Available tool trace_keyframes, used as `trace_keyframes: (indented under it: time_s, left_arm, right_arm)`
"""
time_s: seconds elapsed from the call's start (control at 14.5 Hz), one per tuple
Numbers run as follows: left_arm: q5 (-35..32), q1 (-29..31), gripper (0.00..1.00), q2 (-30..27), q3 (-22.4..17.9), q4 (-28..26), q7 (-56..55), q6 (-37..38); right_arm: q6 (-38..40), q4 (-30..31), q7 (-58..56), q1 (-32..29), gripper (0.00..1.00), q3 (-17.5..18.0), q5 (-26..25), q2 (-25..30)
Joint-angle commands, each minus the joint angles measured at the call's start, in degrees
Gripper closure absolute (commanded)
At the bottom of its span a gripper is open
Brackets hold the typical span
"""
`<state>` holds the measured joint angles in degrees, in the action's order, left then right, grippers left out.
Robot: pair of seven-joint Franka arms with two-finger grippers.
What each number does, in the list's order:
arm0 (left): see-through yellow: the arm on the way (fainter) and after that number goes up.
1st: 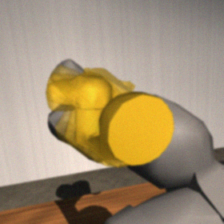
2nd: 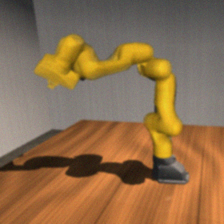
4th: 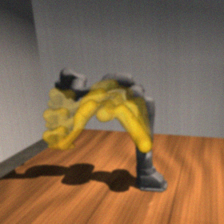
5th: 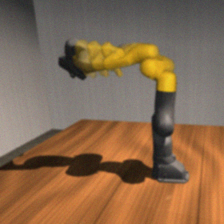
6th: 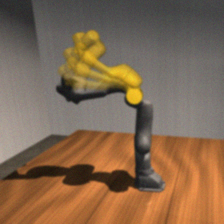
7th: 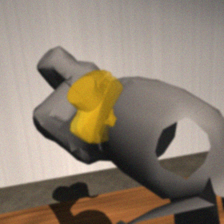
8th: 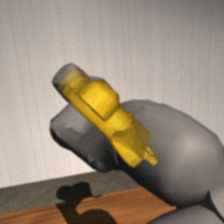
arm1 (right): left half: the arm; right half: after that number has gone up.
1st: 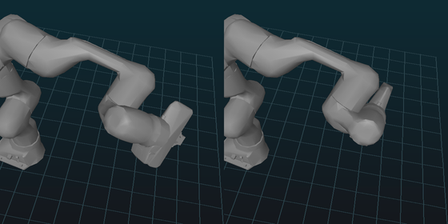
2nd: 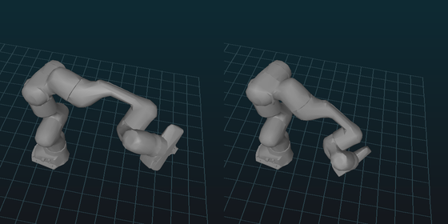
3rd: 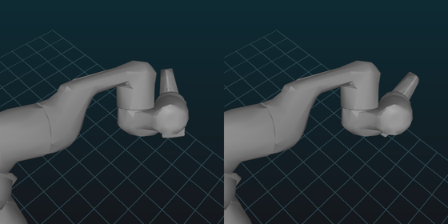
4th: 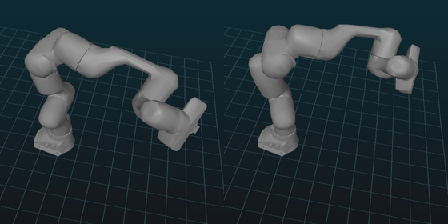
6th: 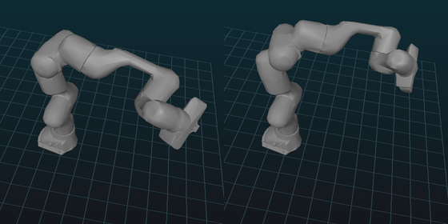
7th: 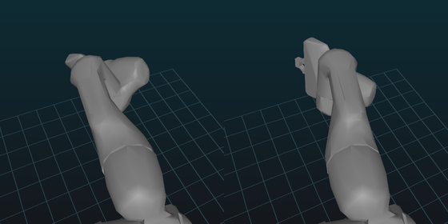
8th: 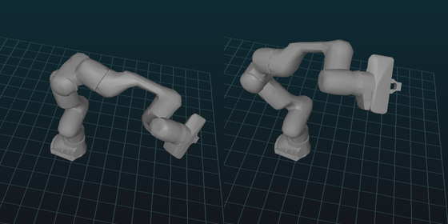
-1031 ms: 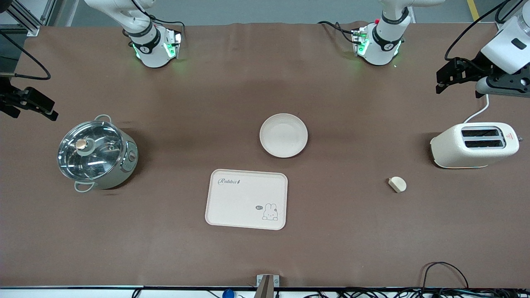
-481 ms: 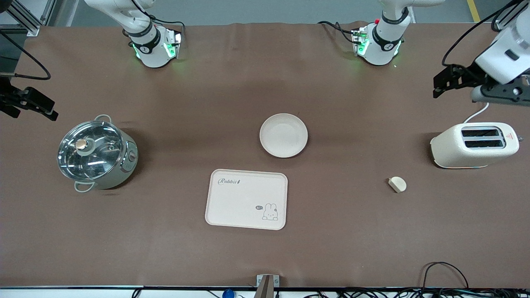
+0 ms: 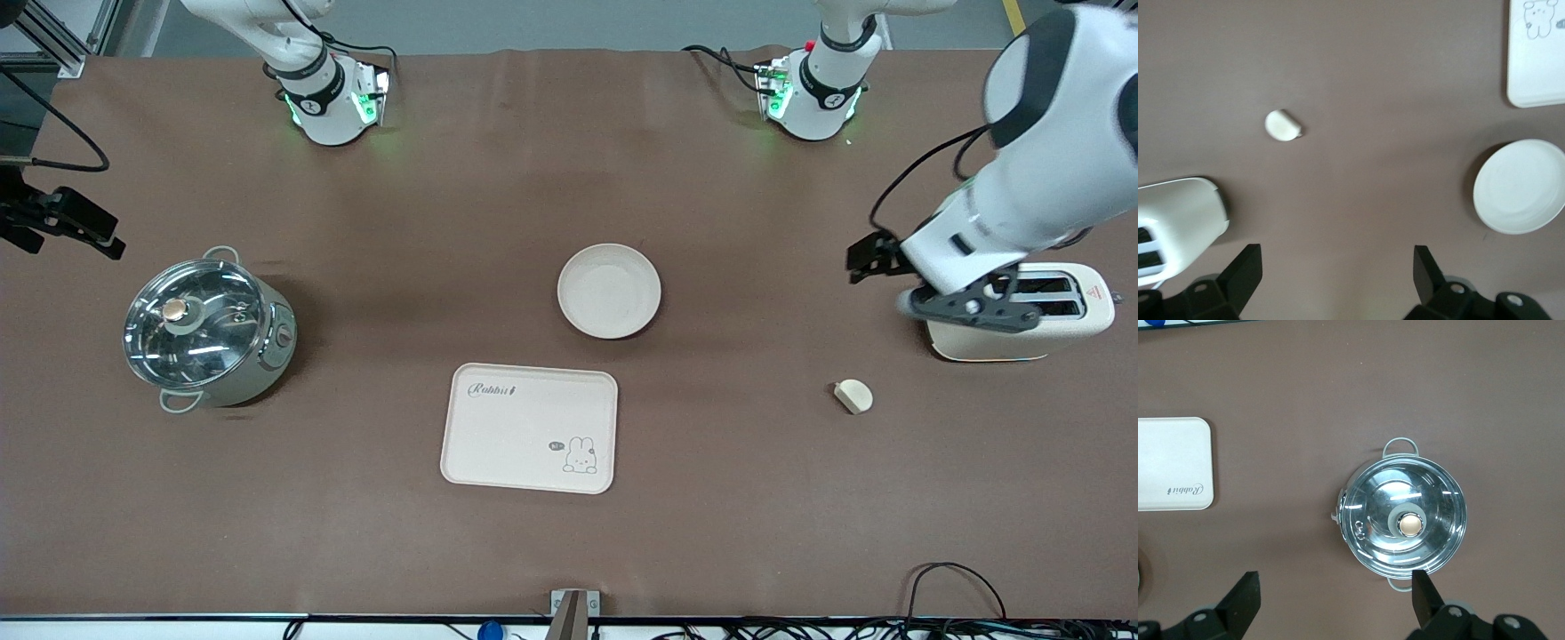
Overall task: Place bun in plate and plate on tray
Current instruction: 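Reach the left gripper down to the white bun beside the toaster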
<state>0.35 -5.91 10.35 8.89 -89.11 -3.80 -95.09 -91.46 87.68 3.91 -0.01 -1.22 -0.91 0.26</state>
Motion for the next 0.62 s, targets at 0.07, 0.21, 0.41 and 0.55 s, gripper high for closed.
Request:
trace_keyframes:
  time_s: [0.07, 0.21, 0.41, 0.55]
  left_arm:
    - [0.18, 0.11, 0.0, 2.82, 0.86, 1.75, -1.64, -1.06]
    - [-0.44, 1.07, 0.0, 5.11, 0.51, -0.35, -2.25, -3.95]
    - [-4.29, 3.0, 0.0, 10.9, 0.16, -1.77, -9.18, -9.32]
    - [-6.67, 4.93, 0.0, 15.29, 0.16, -2.03, -12.27, -12.56]
  right_arm:
    - [-0.03, 0.65, 0.66, 0.1, 0.0, 0.16, -0.14, 0.62]
    - [-0.03, 0.56, 0.66, 0.1, 0.0, 0.16, -0.14, 0.62]
    - [-0.03, 0.56, 0.66, 0.1, 0.0, 0.16, -0.14, 0.62]
    - [-0.03, 0.65, 0.66, 0.1, 0.0, 0.16, -0.14, 0.62]
